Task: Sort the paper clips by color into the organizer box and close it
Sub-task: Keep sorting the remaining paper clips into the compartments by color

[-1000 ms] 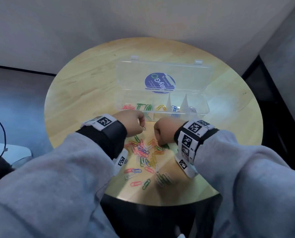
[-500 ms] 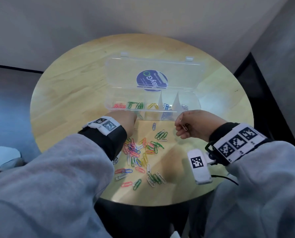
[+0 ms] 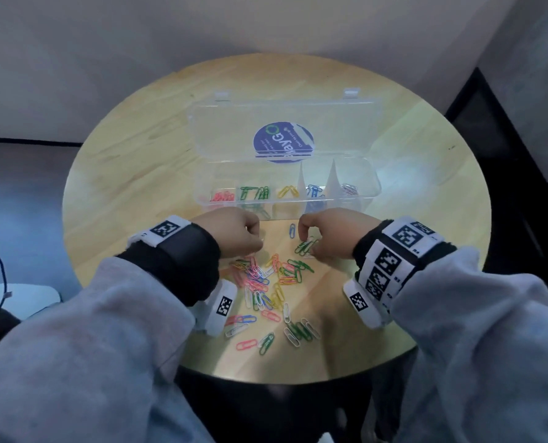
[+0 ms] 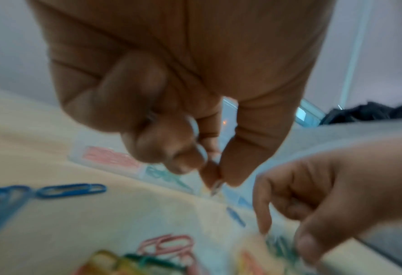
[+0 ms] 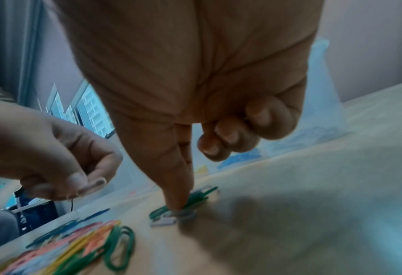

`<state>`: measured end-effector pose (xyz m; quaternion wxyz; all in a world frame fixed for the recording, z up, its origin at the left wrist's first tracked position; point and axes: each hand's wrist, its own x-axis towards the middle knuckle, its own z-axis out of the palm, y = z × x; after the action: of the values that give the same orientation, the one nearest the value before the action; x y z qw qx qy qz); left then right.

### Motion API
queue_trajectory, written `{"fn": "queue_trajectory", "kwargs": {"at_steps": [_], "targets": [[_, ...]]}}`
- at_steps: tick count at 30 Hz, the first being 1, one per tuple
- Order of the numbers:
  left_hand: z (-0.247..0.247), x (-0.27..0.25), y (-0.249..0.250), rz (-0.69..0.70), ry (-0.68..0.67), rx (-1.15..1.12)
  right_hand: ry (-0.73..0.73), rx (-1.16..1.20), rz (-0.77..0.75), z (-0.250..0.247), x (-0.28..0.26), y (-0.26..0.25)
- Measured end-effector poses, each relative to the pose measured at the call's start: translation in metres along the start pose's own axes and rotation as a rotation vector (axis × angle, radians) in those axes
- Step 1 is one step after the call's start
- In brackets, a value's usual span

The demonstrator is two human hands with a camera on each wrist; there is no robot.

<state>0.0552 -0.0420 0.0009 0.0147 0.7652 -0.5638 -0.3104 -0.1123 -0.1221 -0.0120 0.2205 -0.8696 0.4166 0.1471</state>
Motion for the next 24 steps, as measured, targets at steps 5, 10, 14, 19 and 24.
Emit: {"fn": "queue_trajectory", "kwargs": {"at_steps": [5,10,14,19,24], "targets": [[-0.010,-0.006,-0.002,-0.027,-0.056,-0.524,-0.043,0.001,0.001,-0.001,0.002,0.001],[-0.014,-0.008,-0.003,-0.074,-0.071,-0.796,-0.065,0.063,-0.039,-0.001,0.001,0.003],[-0.016,-0.009,-0.004,-0.104,-0.088,-0.916,-0.058,0.210,-0.051,-0.008,-0.002,0.007],[-0.012,-0.006,-0.004,-0.139,-0.153,-0.848,-0.064,0.430,0.003,-0.011,-0.004,0.014],[-0.006,-0.003,-0.004,-0.118,-0.123,-0.537,-0.058,0.496,0.023,-0.009,-0.003,0.013]]}}
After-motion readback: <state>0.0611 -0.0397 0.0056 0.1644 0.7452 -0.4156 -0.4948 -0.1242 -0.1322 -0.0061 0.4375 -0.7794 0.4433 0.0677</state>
